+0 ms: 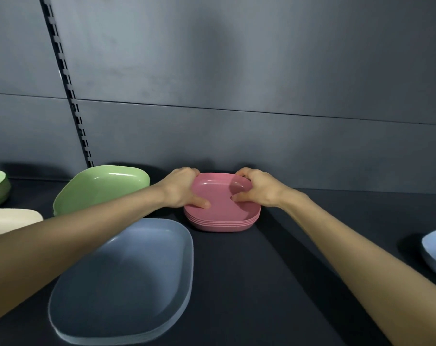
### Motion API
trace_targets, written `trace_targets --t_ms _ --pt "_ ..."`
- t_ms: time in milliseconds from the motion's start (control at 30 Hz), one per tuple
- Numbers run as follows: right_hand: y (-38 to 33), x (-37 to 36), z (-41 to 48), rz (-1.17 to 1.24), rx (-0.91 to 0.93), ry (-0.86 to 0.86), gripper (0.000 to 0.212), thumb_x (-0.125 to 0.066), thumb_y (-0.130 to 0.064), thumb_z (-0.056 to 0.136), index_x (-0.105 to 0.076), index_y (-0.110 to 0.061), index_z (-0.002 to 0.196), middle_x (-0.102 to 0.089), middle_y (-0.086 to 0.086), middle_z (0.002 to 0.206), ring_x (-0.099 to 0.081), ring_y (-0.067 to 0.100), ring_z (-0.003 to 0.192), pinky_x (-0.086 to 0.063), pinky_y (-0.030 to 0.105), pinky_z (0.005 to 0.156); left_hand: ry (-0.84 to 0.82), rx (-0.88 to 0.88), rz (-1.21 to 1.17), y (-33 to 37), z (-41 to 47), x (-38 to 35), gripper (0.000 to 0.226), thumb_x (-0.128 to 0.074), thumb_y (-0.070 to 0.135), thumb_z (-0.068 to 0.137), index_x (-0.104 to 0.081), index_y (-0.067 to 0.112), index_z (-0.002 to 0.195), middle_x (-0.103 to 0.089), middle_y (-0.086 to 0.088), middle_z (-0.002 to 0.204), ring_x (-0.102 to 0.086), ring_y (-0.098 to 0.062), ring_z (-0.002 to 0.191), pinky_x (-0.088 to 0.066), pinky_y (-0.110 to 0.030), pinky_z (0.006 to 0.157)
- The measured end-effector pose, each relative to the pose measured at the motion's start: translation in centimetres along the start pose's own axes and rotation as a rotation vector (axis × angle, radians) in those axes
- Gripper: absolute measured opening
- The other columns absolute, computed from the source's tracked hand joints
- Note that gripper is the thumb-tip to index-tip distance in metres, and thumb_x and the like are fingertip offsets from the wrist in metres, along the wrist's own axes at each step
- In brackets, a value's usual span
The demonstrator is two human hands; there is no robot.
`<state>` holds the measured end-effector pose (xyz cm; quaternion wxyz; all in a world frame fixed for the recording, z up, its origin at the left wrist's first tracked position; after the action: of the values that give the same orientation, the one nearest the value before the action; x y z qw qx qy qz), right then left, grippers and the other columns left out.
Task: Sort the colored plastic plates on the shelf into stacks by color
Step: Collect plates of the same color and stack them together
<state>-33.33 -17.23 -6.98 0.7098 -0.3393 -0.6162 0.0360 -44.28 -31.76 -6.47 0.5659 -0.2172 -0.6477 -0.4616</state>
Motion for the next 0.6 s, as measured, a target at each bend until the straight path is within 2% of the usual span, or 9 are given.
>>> trace_targets --t_ms 67,167,267,367,467,600 --pt "-0.2 0.4 -0.3 -0.044 -0.009 0.000 0.068 -0.075 -0.032 0.078 -0.043 -0.015 0.136 -0.054 0.005 0.130 -0.053 0.022 0.116 -0.043 0.027 0.094 -0.026 -0.003 0.079 0.4 0.0 0.1 0.066 -0.077 0.044 0.070 -0.053 0.003 0.115 -0.056 -0.013 0.117 -0.053 -0.029 0.108 -0.043 -0.034 0.091" --pt "-0.5 2.3 -1.5 -0.106 -0.023 0.025 0.075 -0.069 -0.039 0.083 -0.033 -0.014 0.144 -0.050 0.010 0.133 -0.049 0.025 0.121 -0.037 0.025 0.094 -0.007 -0.034 0.179 1.8 -0.2 1.4 0.073 -0.069 0.046 0.078 -0.043 0.003 0.132 -0.046 -0.016 0.131 -0.044 -0.032 0.122 -0.038 -0.037 0.102" --pt "-0.6 5.6 -3.4 -0.208 -0.022 0.096 0.068 -0.064 -0.039 0.086 -0.034 -0.014 0.142 -0.048 0.014 0.135 -0.048 0.029 0.122 -0.040 0.034 0.100 0.044 -0.109 0.215 4.5 -0.3 3.8 0.066 -0.063 0.037 0.085 -0.038 0.008 0.140 -0.045 -0.012 0.140 -0.041 -0.029 0.130 -0.035 -0.036 0.106" --pt "-0.2 9.9 -6.6 -0.307 -0.010 0.225 0.062 -0.063 -0.037 0.087 -0.038 -0.015 0.139 -0.047 0.014 0.139 -0.043 0.032 0.128 -0.037 0.042 0.106 0.116 -0.192 0.198 8.9 -1.3 5.9 0.063 -0.063 0.040 0.085 -0.042 0.014 0.138 -0.048 -0.006 0.141 -0.043 -0.026 0.130 -0.036 -0.036 0.106" --pt "0.7 14.0 -11.1 -0.371 0.010 0.359 0.058 -0.060 -0.036 0.089 -0.040 -0.014 0.138 -0.042 0.010 0.141 -0.037 0.030 0.131 -0.035 0.045 0.107 0.249 -0.293 0.224 14.2 -2.6 7.0 0.060 -0.061 0.041 0.086 -0.043 0.015 0.137 -0.049 -0.007 0.139 -0.043 -0.027 0.129 -0.035 -0.038 0.106" --pt "3.2 18.2 -18.7 -0.415 0.021 0.500 0.049 -0.058 -0.032 0.091 -0.044 -0.013 0.134 -0.044 0.006 0.133 -0.039 0.028 0.126 -0.039 0.043 0.101 0.356 -0.385 0.210 21.7 -5.3 6.0 0.057 -0.059 0.041 0.087 -0.044 0.017 0.135 -0.051 -0.009 0.133 -0.042 -0.027 0.127 -0.035 -0.041 0.105"
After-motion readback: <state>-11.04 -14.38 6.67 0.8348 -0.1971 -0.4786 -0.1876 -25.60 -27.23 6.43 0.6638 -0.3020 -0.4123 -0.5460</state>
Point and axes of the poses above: each hand's wrist, its own z-axis towards the middle knuckle, its own x-axis out of the back of the hand, y = z × x, the point moved 4 cm from there along z, towards the middle knuckle
